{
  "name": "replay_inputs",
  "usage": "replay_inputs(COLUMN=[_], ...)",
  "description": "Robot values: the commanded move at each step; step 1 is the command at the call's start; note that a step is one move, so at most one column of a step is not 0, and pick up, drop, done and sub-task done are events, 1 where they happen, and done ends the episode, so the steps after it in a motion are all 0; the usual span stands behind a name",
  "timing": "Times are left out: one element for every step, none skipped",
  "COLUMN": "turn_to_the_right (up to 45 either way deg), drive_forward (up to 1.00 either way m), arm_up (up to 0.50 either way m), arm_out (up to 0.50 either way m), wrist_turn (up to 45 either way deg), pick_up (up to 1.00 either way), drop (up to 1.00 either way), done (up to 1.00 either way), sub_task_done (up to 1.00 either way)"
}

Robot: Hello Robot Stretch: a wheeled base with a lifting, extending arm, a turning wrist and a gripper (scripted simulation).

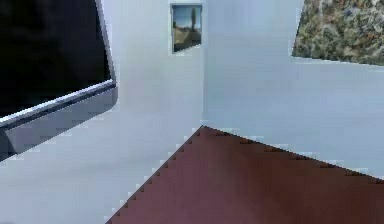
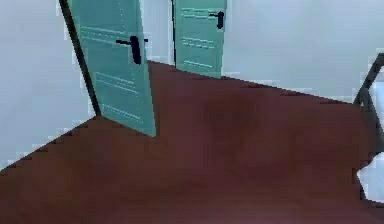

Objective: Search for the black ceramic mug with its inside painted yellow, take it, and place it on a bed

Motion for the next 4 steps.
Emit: replay_inputs(turn_to_the_right=[45.0, 45.0, 9.0, 0.0], drive_forward=[0.00, 0.00, 0.00, 1.00], arm_up=[0.00, 0.00, 0.00, 0.00], arm_out=[0.00, 0.00, 0.00, 0.00], wrist_turn=[0.0, 0.0, 0.0, 0.0], pick_up=[0.00, 0.00, 0.00, 0.00], drop=[0.00, 0.00, 0.00, 0.00], done=[0.00, 0.00, 0.00, 0.00], sub_task_done=[0.00, 0.00, 0.00, 0.00])
